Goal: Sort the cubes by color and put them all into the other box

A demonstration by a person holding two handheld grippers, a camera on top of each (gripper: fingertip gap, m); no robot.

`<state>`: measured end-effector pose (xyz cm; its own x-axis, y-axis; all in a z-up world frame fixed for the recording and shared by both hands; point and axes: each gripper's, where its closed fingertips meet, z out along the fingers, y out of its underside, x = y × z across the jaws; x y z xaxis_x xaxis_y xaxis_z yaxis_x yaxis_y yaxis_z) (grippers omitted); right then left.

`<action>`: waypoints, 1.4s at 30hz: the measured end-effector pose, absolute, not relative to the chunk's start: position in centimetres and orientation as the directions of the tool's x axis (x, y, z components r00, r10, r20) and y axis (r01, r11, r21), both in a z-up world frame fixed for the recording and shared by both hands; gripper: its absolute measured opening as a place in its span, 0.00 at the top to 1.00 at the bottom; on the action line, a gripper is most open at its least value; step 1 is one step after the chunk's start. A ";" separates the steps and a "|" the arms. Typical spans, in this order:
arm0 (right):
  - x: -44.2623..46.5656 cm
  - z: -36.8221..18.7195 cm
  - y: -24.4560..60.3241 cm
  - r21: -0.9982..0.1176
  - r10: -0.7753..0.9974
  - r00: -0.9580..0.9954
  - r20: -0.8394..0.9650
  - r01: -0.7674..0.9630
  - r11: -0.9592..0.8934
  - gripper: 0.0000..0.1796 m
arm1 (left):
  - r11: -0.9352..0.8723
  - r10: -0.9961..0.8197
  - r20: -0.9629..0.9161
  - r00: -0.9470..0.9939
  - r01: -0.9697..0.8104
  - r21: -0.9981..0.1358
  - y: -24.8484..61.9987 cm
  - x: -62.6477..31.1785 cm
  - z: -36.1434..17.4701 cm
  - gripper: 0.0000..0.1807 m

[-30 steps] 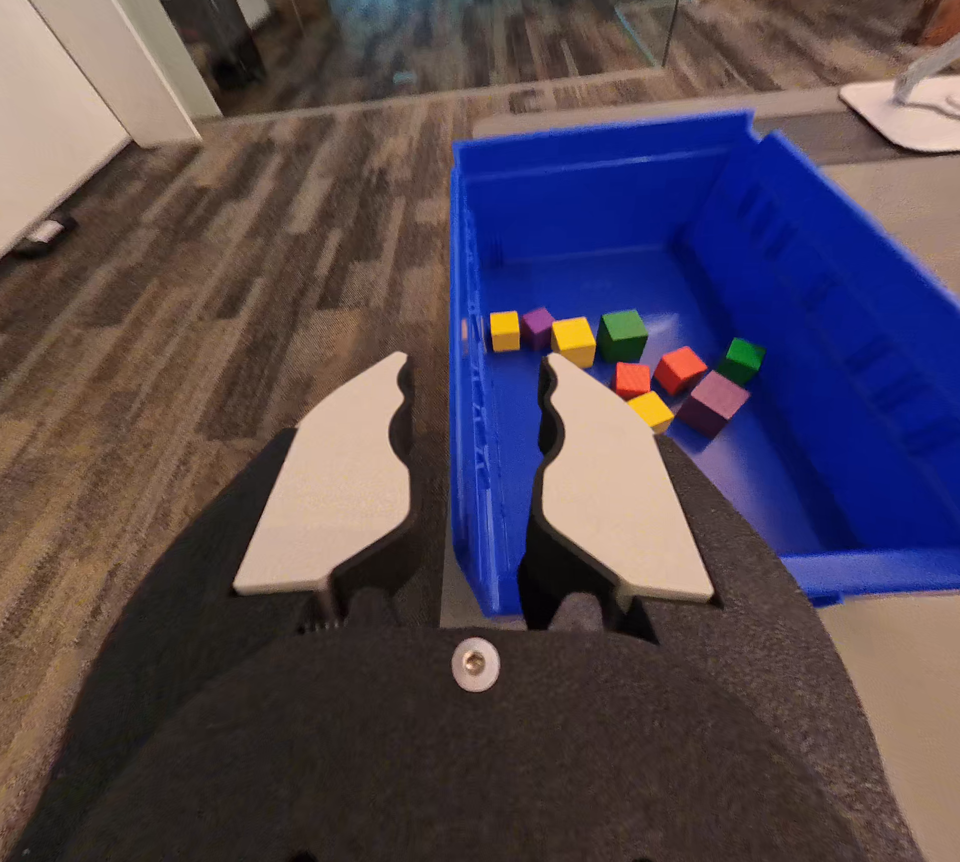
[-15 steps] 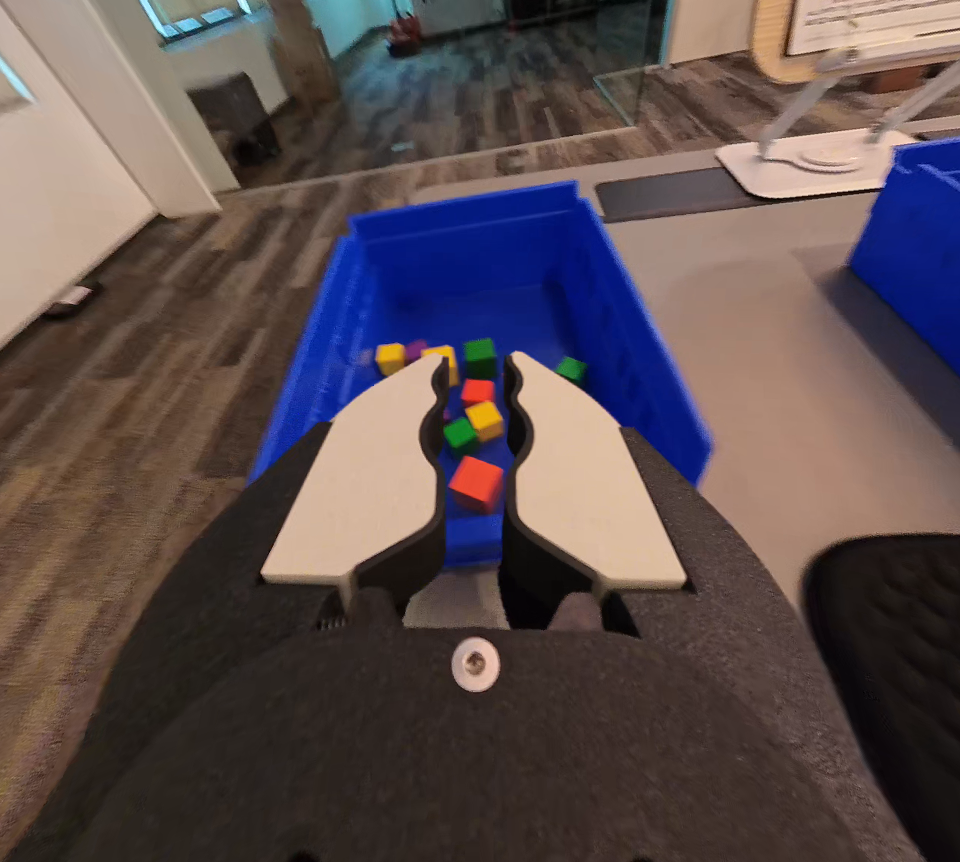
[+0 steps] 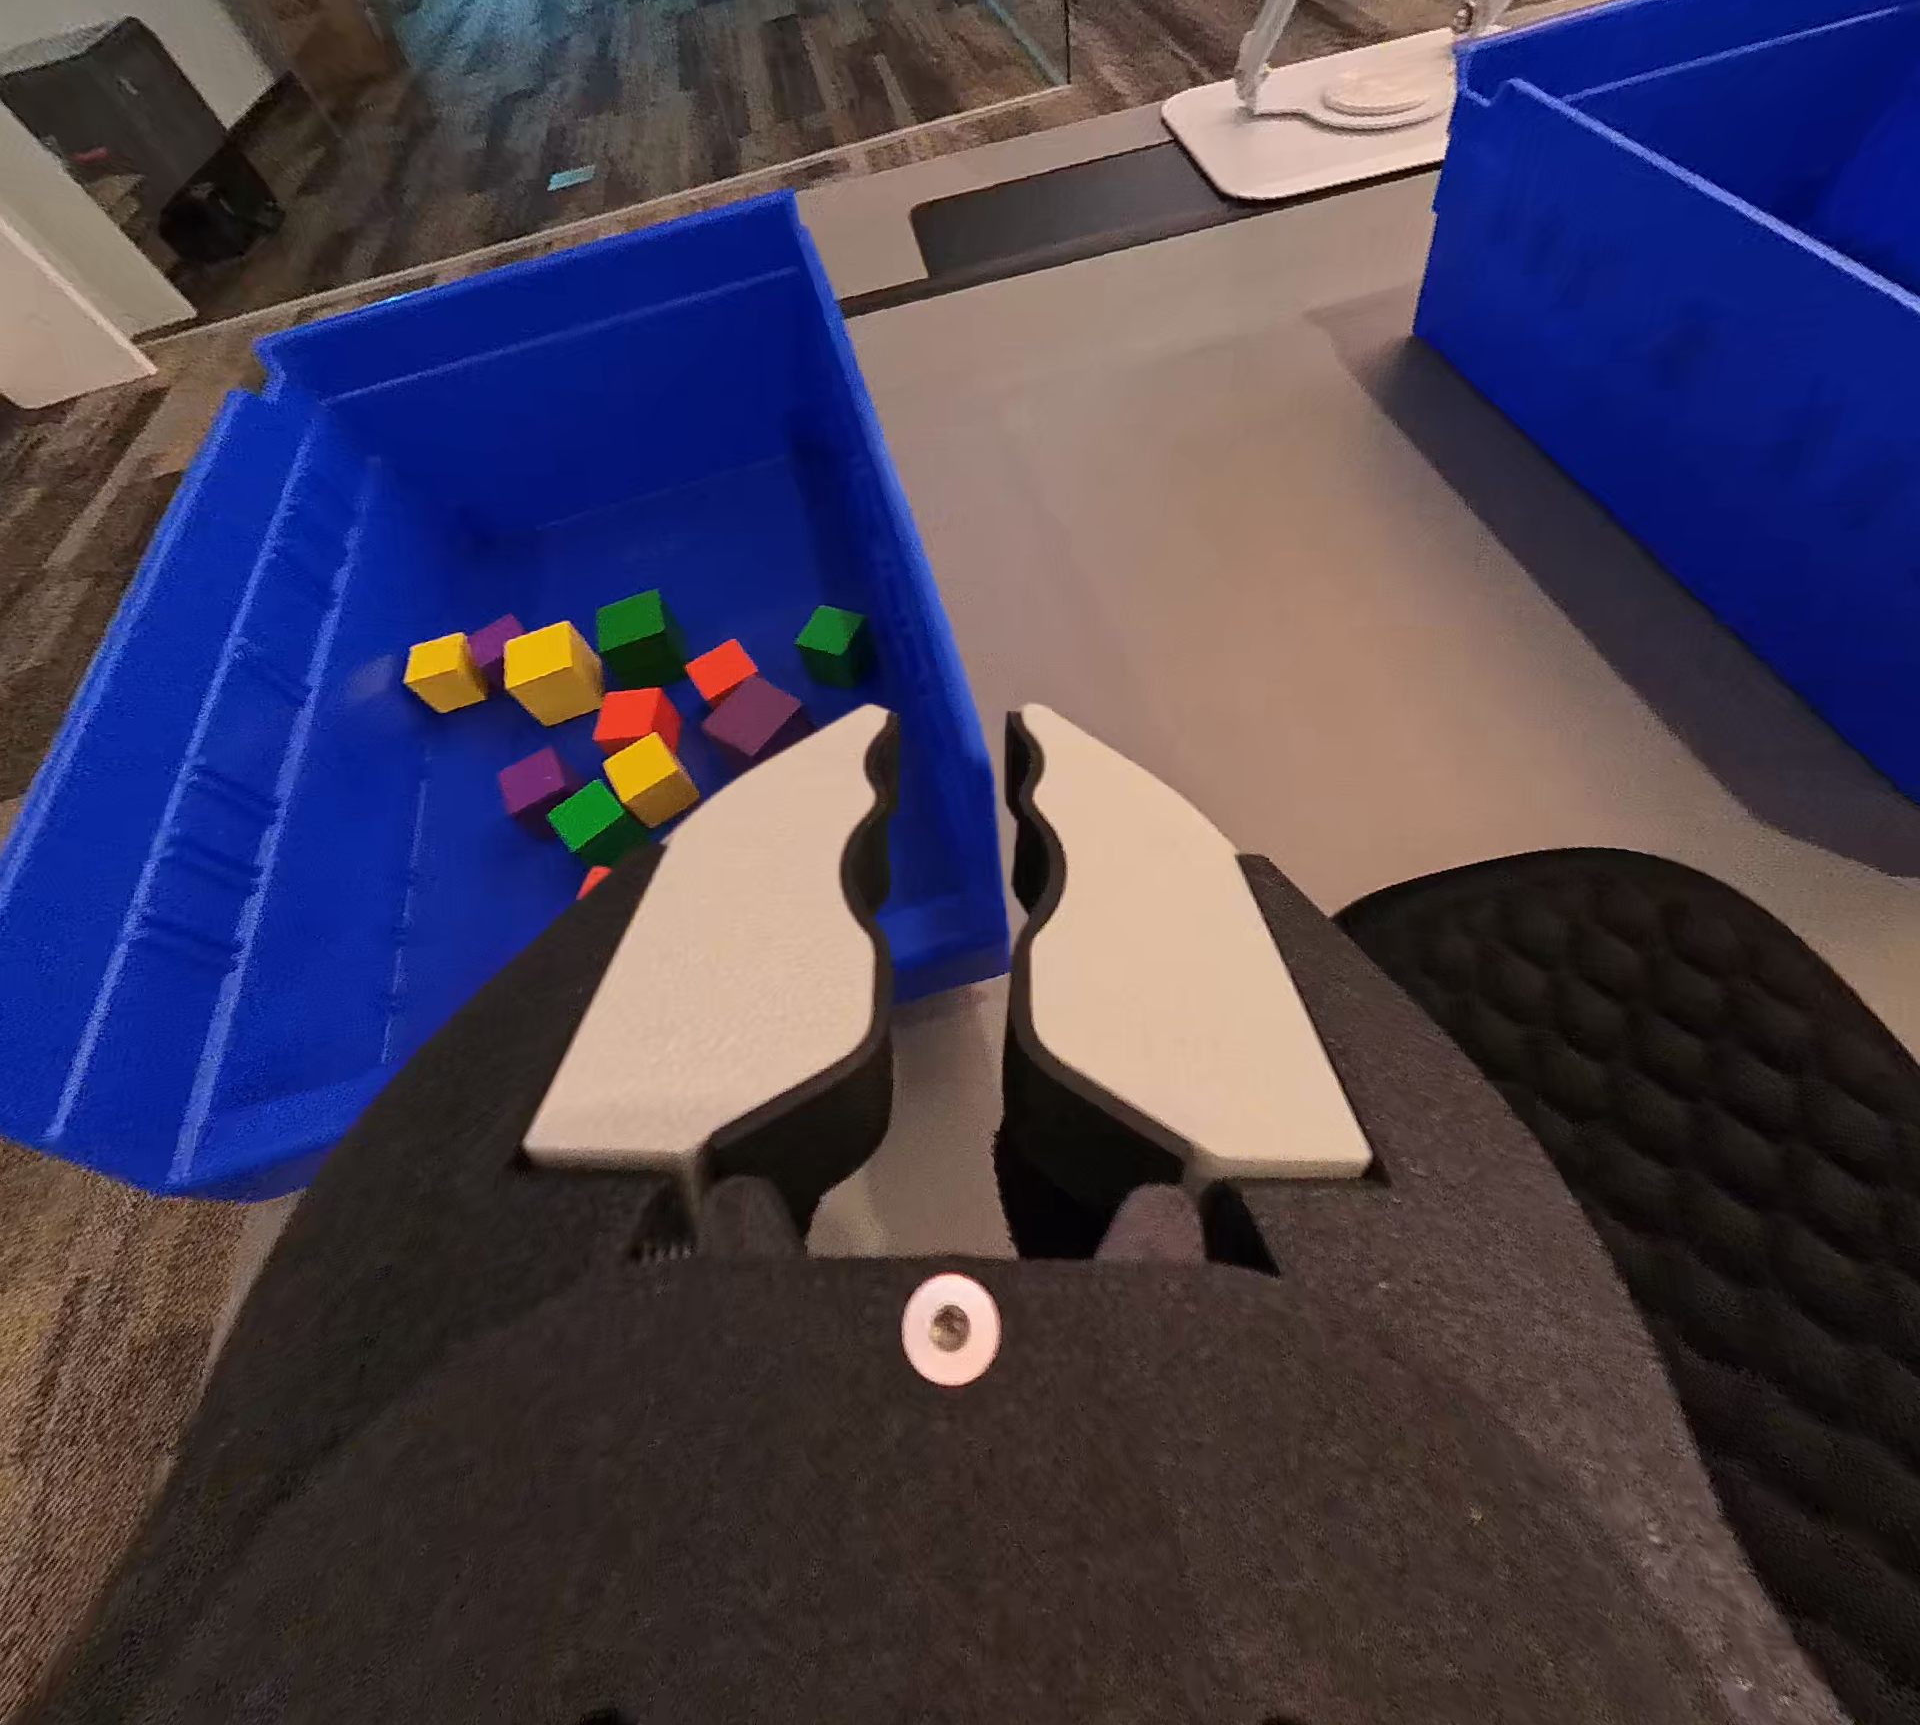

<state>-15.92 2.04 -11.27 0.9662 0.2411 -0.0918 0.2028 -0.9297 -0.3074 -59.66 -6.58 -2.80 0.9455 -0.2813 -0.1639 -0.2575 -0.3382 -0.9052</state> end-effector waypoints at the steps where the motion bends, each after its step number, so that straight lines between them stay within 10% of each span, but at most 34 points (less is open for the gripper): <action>1: -15.8 -11.3 2.0 -0.307 0.243 0.966 -0.094 0.204 -0.930 0.95 | -0.336 -0.286 -0.167 0.944 -0.262 -0.905 -6.6 -59.4 -2.8 0.90; 42: -9.5 -10.3 0.7 -0.170 0.191 0.964 -0.185 0.160 -0.972 0.98 | -0.346 -0.375 -0.205 0.904 -0.342 -0.874 -7.1 -55.1 -3.9 0.94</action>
<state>-9.47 0.67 -10.33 0.9641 0.1909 -0.1845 0.1600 -0.9724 -0.1697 -55.10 -7.09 -3.88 0.9040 -0.3751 -0.2054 -0.3419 -0.3456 -0.8738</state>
